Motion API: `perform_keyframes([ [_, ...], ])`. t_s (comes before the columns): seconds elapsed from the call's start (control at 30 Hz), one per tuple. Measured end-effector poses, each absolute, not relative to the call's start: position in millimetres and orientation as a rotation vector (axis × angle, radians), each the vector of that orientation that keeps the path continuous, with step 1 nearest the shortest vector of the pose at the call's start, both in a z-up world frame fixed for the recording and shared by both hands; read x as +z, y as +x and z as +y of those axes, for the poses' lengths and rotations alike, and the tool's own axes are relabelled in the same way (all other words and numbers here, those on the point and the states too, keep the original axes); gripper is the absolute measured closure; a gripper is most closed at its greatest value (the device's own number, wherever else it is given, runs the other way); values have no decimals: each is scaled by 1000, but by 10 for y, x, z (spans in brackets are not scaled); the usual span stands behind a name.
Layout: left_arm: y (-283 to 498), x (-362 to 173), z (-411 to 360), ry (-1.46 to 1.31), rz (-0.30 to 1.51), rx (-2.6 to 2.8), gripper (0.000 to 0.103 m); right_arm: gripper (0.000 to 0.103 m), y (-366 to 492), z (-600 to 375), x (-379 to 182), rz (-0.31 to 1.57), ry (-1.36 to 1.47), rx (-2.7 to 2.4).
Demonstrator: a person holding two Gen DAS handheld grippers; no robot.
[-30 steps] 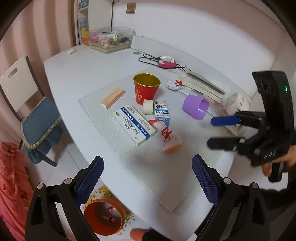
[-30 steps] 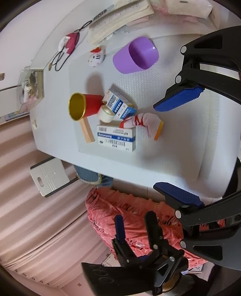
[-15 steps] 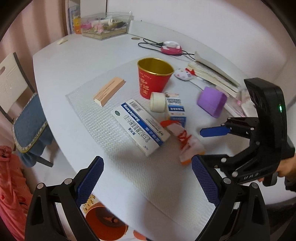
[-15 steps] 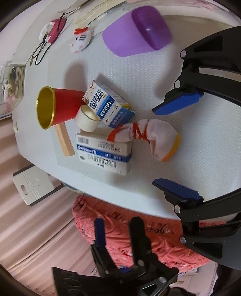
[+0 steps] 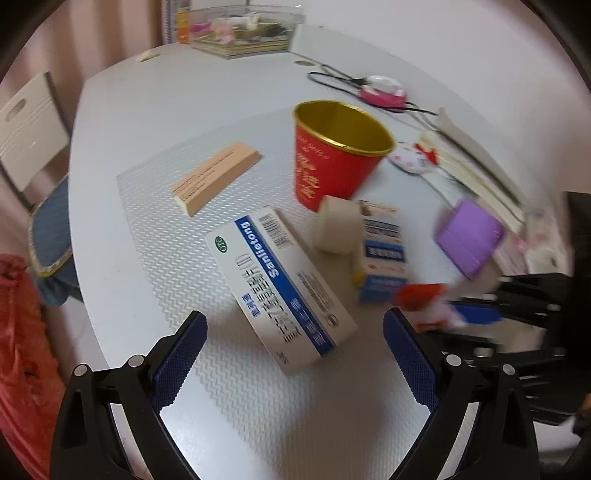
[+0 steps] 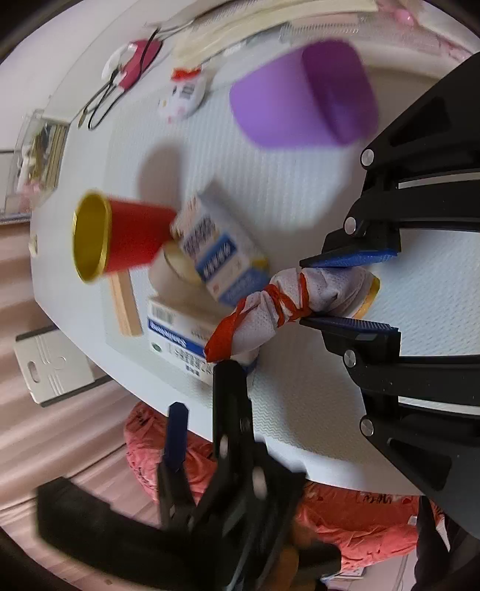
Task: Collect trash
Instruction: 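Grasp the white-and-red toy shoe with the right tool while the left tool grasps the Sanlietong box, then carry the toy shoe and Sanlietong box with both tools to the orange bin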
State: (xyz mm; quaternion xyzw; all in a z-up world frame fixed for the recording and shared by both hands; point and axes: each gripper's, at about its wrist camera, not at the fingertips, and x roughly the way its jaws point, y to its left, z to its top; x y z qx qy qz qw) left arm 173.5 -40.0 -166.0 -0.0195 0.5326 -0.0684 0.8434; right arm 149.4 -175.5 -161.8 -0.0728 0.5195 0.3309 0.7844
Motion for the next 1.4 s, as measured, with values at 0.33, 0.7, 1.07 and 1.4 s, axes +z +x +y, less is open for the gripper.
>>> perform_keyframes([
  [0.33, 1856, -1946, -562, 4, 1154, 36, 8, 78, 1527, -2118, -1398, 1114, -58, 758],
  [0.7, 1761, -1875, -395, 48, 1127, -9, 40, 78, 1559, -2048, -1439, 1137, -73, 806],
  [1.07, 1241, -1662, -279, -12, 1140, -183, 40, 78, 1391, -2003, -1376, 1151, -136, 859],
  [1.4, 448, -1166, -381, 43, 1104, -228, 40, 78, 1139, -1998, -1066, 1142, -165, 914],
])
